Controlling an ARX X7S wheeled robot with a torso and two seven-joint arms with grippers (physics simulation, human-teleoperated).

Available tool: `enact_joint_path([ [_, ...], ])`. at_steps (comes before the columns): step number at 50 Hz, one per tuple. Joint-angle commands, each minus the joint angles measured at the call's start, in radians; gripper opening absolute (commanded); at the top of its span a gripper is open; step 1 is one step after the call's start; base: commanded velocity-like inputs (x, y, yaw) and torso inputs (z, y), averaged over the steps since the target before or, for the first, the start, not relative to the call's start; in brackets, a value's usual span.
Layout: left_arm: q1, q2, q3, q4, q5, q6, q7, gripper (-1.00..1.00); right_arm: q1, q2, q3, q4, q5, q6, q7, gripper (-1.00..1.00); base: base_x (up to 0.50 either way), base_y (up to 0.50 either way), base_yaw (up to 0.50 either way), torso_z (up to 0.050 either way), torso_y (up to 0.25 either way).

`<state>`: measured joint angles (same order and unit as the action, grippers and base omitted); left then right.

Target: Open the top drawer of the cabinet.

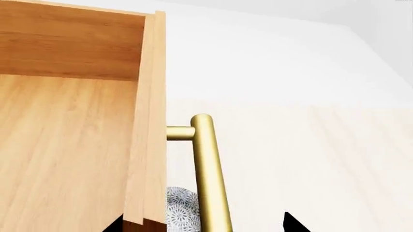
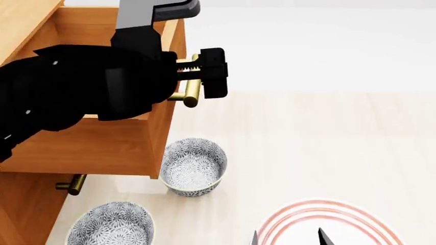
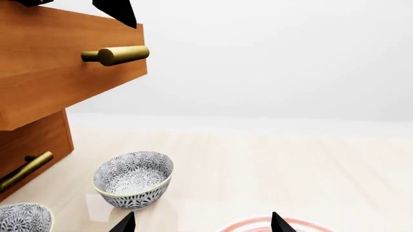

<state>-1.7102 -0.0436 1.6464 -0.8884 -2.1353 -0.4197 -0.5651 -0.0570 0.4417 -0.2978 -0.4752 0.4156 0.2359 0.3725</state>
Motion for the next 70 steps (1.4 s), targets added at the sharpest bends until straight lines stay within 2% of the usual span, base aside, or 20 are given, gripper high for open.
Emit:
enact_joint_path([
  [1, 0.009, 0.044, -0.053, 0.346, -0.275, 0.022, 0.056, 1.00, -0.005, 0.009, -0.002, -0.015, -0.003, 0.007, 0.008, 1.00, 0.00, 0.00, 0.00, 0.000, 0.000],
  [21, -0.028, 0.044, -0.052, 0.381, -0.260, 0.032, 0.035, 1.00, -0.020, 0.018, -0.005, -0.040, -0.006, 0.005, 0.020, 1.00, 0.00, 0.00, 0.00, 0.000, 0.000],
  [70, -0.297, 0.044, -0.049, 0.243, -0.231, -0.045, 0.016, 1.00, -0.014, 0.045, 0.005, -0.087, 0.006, 0.041, 0.053, 1.00, 0.00, 0.00, -0.01, 0.001, 0.004],
])
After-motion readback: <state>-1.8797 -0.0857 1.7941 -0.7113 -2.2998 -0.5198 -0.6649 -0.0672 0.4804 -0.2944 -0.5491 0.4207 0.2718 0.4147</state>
